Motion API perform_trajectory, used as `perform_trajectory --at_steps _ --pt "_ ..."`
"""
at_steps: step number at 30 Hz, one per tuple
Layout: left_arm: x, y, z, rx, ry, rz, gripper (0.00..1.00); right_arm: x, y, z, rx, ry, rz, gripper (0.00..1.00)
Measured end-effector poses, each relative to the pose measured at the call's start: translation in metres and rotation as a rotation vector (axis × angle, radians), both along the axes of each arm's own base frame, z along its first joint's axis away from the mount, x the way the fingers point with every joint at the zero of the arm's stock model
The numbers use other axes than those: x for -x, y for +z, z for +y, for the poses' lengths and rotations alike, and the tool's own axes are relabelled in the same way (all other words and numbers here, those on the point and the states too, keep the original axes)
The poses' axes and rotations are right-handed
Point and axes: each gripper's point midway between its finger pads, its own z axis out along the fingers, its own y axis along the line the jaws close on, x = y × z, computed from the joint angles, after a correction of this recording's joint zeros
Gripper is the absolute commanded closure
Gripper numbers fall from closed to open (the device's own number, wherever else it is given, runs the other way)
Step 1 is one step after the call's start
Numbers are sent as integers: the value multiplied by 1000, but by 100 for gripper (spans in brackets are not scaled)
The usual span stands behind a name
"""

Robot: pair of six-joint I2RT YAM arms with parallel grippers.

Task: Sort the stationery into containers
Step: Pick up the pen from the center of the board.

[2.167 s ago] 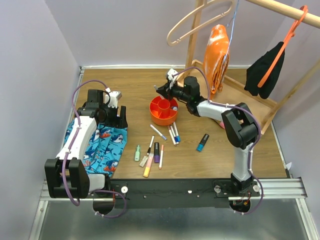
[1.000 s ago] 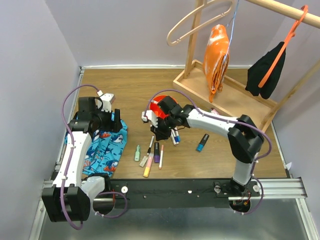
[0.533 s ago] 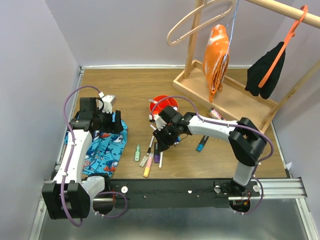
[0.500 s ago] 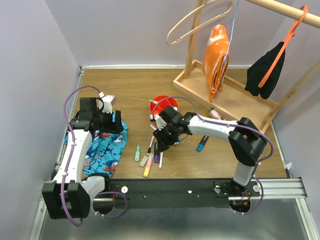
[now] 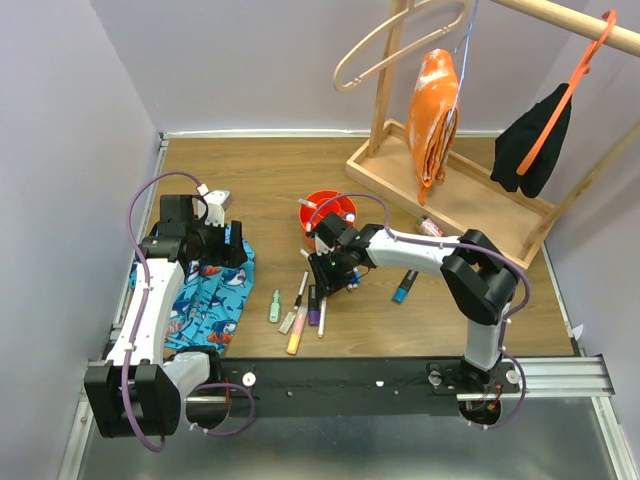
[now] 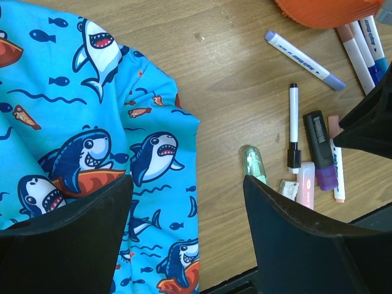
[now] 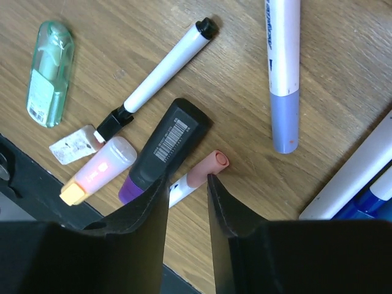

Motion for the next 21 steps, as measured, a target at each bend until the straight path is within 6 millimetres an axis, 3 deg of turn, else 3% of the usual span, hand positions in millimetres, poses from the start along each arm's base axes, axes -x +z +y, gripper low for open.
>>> perform_trajectory --at_steps 12,21 --pt "0 1 0 0 1 -4 18 -3 -11 -1 35 -88 28 59" --pt "0 2 0 2 3 -9 18 0 -15 -2 70 -37 -43 58"
